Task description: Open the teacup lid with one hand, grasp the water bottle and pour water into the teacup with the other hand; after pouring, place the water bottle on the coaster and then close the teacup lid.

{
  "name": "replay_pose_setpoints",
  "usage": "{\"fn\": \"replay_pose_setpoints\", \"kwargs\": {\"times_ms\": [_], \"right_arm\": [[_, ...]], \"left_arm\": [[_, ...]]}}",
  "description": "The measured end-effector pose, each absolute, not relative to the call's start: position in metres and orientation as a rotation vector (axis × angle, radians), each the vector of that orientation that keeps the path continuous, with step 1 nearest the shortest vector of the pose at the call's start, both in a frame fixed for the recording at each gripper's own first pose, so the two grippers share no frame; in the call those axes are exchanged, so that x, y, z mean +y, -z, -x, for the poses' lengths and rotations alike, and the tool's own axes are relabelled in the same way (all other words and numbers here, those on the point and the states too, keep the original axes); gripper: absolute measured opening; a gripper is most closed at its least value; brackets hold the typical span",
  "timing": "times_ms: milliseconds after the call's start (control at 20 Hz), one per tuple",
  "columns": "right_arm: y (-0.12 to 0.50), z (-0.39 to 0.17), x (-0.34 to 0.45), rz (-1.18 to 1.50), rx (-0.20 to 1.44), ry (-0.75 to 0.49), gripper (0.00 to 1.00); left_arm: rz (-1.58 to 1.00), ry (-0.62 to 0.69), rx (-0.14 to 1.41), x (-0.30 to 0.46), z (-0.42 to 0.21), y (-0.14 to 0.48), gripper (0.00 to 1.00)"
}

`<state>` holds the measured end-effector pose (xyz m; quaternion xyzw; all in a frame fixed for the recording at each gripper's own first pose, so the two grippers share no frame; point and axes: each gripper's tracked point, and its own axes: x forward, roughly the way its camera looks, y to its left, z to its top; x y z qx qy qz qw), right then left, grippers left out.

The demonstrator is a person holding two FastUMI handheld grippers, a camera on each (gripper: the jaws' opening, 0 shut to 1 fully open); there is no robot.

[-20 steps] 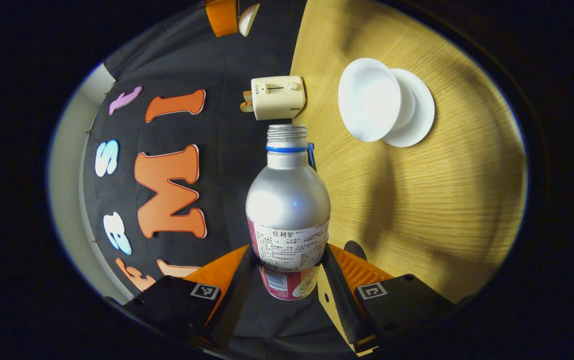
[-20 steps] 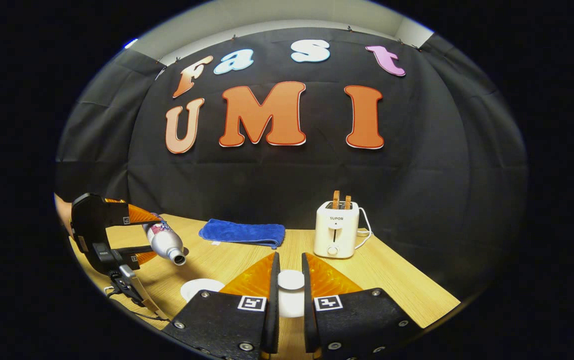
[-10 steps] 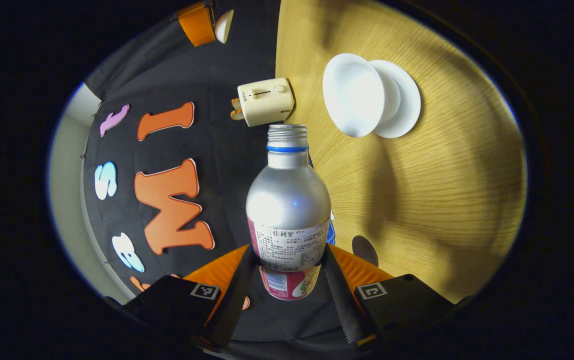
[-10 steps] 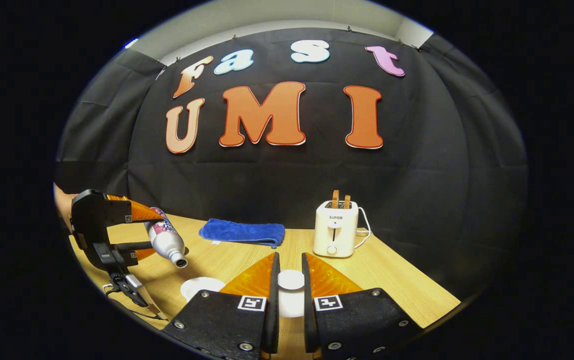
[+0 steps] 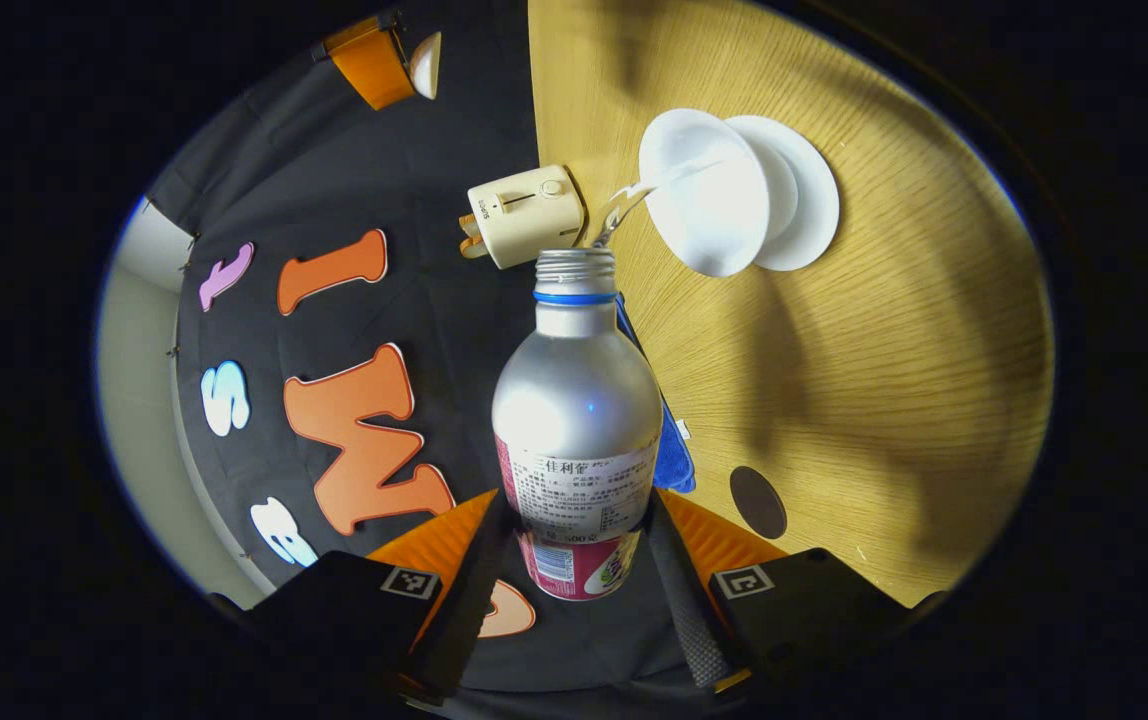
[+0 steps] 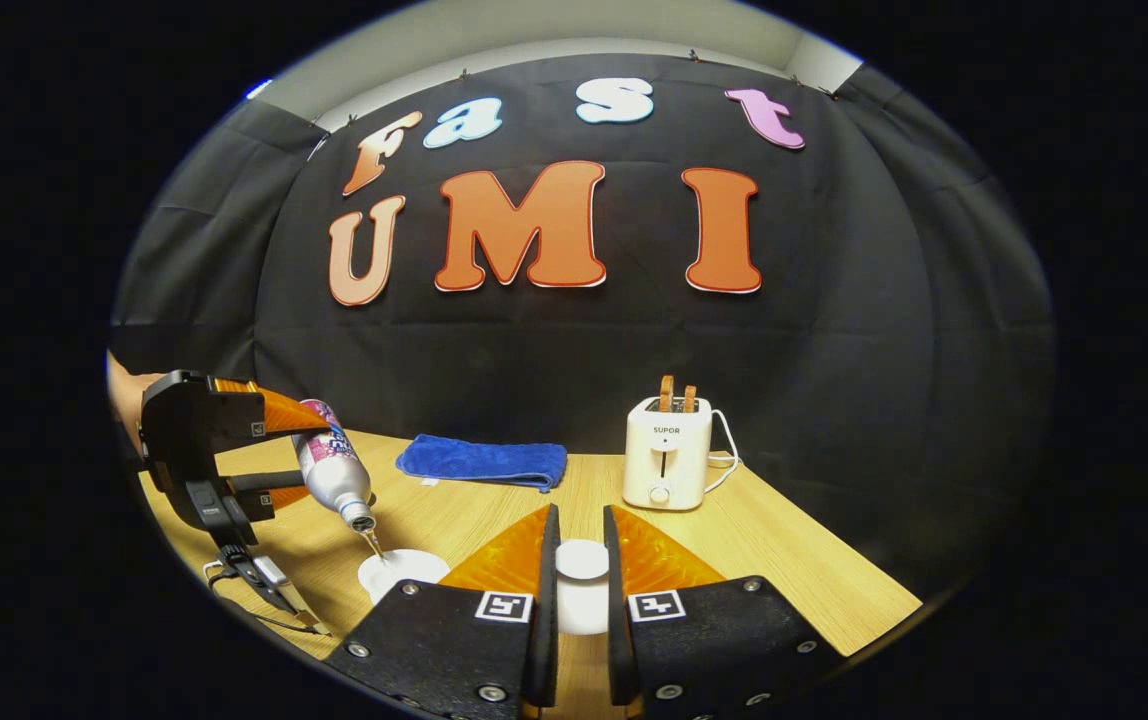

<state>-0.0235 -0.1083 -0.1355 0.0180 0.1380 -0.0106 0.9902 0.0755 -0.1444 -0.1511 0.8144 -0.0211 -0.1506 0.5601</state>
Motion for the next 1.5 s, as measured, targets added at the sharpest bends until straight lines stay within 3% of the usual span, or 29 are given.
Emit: {"fn": "replay_pose_setpoints", "kwargs": {"times_ms": [1500], "right_arm": [[0.1403,0.0252,-0.1093,-0.039,0.267,0.009,0.21]], "left_arm": [[-2.042,0.380,-0.091,-0.1492,-0.0825,0.1428,0.84]]}}
